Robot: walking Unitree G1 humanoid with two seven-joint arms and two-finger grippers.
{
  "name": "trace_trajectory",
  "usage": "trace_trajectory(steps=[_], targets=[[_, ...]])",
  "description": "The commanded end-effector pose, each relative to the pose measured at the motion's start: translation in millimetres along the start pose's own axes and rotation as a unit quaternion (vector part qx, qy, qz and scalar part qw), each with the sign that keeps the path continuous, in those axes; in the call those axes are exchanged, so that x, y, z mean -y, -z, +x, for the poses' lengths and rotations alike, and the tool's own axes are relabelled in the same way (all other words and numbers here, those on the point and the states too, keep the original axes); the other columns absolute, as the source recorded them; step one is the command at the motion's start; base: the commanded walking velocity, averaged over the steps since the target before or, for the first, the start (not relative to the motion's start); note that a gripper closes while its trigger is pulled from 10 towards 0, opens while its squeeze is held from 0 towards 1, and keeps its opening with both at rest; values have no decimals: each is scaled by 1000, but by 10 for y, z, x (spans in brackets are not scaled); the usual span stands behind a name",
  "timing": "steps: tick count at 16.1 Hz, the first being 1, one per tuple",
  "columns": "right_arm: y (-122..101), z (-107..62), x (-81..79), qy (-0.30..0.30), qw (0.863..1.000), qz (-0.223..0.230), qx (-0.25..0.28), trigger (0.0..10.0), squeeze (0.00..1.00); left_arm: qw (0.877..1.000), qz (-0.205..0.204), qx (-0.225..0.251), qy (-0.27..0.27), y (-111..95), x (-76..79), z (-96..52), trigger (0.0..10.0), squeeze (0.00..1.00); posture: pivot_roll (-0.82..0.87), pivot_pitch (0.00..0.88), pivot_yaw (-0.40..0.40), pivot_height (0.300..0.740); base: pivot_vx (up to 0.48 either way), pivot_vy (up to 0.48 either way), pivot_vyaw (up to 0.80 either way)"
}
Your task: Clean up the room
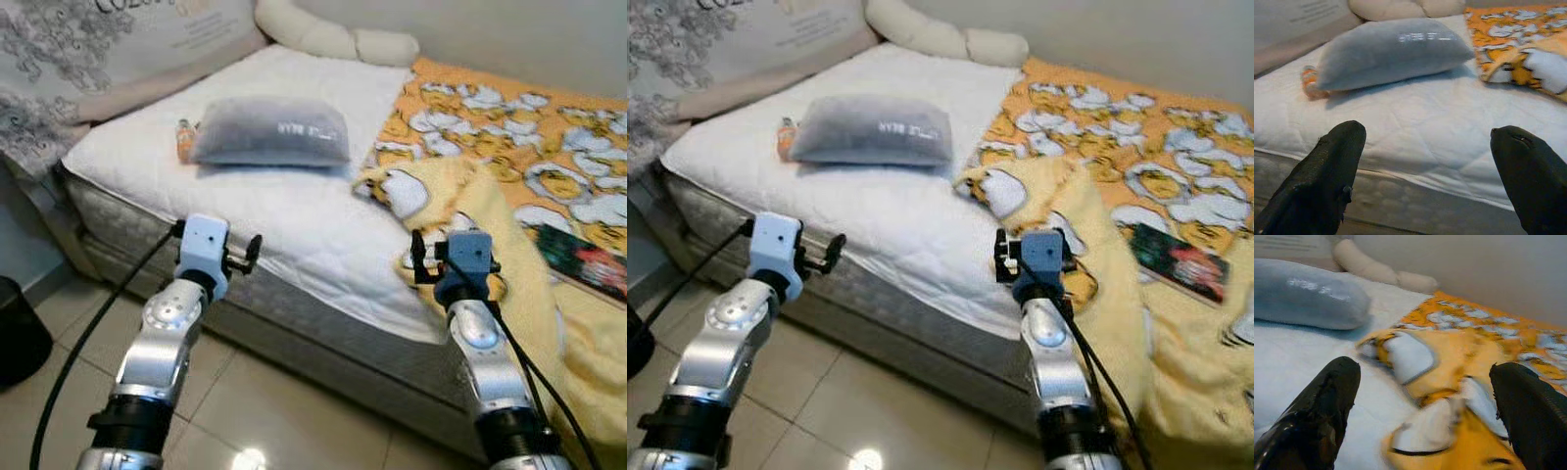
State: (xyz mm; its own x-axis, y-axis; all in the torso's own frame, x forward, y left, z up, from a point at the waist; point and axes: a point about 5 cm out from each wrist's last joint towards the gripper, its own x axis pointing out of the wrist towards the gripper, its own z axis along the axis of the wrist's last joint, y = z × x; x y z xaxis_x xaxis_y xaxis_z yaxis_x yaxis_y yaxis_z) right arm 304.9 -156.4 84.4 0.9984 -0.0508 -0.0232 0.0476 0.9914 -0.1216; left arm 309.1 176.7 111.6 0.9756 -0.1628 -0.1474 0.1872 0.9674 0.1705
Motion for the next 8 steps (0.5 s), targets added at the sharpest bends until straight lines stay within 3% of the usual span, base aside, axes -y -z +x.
trace_trajectory(steps=[1, 7, 8], targets=[[-34, 8, -68, -15, 1000, 10, 6, 10000, 0, 1000, 3, 7, -6, -53, -31, 7, 10000, 0, -19, 0, -42, 740, 356, 0, 0], [-11, 34, -74, -32, 998, 44, -22, 10000, 0, 1000, 4, 7, -7, -61, -36, 16, 10000, 0, -17, 0, -43, 740, 355, 0, 0], [-12, 23, -77, -44, 995, 82, -26, 10000, 0, 1000, 4, 7, -7, -63, -41, 17, 10000, 0, -17, 0, -43, 740, 356, 0, 0]])
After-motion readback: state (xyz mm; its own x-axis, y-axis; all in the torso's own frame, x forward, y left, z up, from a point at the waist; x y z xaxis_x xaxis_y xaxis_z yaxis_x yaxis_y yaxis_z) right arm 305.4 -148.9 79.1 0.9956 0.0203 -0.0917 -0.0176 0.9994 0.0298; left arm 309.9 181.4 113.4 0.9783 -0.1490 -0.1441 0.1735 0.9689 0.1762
